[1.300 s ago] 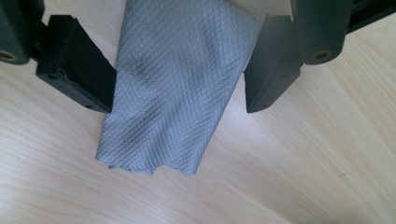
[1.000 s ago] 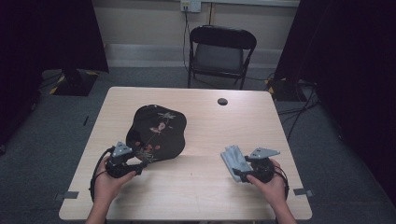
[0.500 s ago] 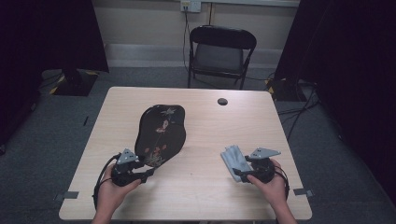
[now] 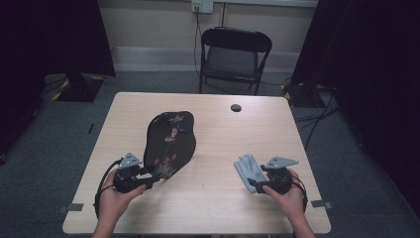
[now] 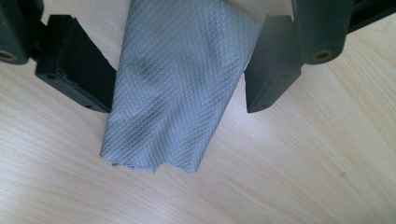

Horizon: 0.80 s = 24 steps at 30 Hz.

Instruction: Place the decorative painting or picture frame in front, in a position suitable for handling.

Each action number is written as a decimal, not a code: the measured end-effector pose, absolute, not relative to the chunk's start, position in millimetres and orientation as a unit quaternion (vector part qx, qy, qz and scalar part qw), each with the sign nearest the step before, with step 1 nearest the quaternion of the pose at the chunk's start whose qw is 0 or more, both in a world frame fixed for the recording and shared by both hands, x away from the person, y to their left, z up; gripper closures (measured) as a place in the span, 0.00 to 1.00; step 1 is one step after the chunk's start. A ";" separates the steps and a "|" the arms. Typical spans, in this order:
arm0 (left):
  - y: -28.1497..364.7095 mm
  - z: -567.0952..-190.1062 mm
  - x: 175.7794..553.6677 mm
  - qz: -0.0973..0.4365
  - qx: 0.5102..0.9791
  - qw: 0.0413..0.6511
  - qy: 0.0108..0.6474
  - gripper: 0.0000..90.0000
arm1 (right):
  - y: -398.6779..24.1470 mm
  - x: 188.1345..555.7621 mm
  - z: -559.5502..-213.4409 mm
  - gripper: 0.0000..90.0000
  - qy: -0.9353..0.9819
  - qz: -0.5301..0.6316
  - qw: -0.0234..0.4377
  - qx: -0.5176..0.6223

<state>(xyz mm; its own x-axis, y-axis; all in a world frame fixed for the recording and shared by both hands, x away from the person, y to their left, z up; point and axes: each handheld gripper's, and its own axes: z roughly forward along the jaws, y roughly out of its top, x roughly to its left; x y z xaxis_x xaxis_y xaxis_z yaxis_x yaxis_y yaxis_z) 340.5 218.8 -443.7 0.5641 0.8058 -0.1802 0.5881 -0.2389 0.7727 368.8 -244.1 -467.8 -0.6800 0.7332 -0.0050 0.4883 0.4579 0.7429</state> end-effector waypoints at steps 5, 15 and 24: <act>220.9 -431.9 347.2 0.120 0.771 0.426 0.457 0.53 | -244.1 368.2 -470.1 0.27 0.839 0.368 0.163 0.366; 218.5 -414.0 360.5 0.101 0.787 0.417 0.443 0.55 | -242.7 366.0 -468.4 0.27 0.840 0.362 0.167 0.368; 217.1 -404.5 362.7 0.102 0.792 0.402 0.448 0.68 | -239.4 365.7 -469.0 0.27 0.842 0.350 0.174 0.372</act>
<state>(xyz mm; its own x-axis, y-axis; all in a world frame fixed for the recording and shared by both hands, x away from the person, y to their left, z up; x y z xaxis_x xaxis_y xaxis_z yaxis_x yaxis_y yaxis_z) 362.7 217.1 -404.5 0.5779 0.7917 -0.1982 0.6272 -0.2754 0.7286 365.7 -239.4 -469.0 -0.6634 0.7476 -0.0329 0.5041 0.4790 0.7186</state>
